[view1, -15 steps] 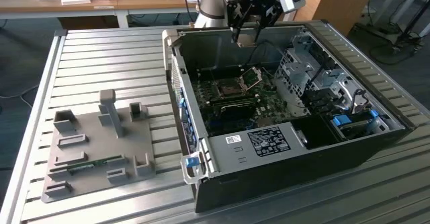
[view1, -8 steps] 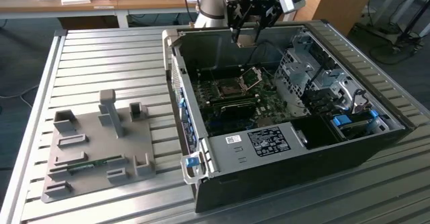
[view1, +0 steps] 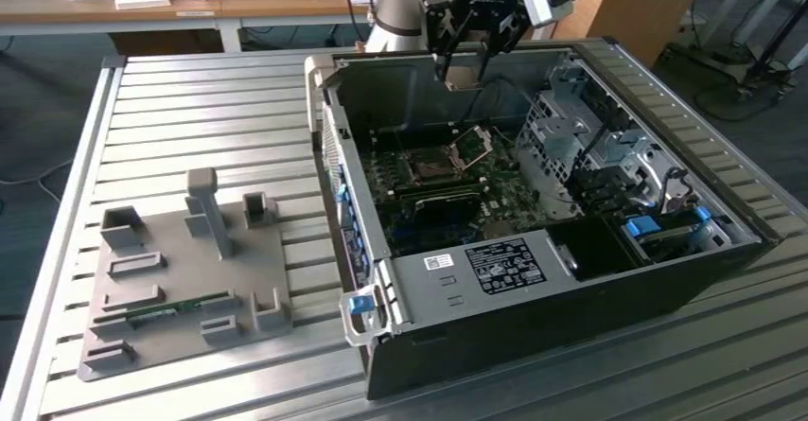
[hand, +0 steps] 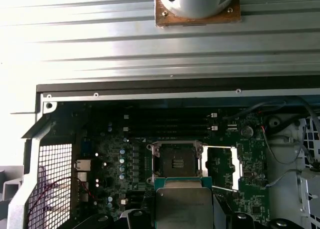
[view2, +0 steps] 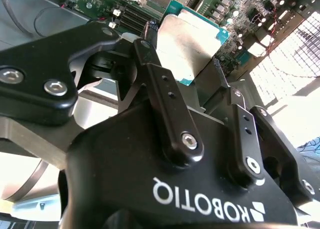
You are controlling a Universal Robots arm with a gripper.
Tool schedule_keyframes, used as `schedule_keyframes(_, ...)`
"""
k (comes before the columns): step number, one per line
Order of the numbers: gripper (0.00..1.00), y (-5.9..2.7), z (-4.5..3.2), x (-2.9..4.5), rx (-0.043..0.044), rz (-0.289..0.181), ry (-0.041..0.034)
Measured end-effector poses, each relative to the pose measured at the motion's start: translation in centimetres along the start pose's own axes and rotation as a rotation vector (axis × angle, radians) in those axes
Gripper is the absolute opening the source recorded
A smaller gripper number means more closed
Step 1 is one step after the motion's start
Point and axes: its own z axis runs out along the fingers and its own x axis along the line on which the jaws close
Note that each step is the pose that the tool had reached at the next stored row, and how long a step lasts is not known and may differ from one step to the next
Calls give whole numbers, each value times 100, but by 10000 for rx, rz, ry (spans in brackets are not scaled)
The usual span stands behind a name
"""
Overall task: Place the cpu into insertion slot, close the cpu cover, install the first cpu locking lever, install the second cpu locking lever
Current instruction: 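Place the cpu into insertion slot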
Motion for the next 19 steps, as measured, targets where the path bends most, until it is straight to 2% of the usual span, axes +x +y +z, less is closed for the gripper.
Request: schedule_keyframes(19, 54, -5, 52, -1, -17, 0, -1)
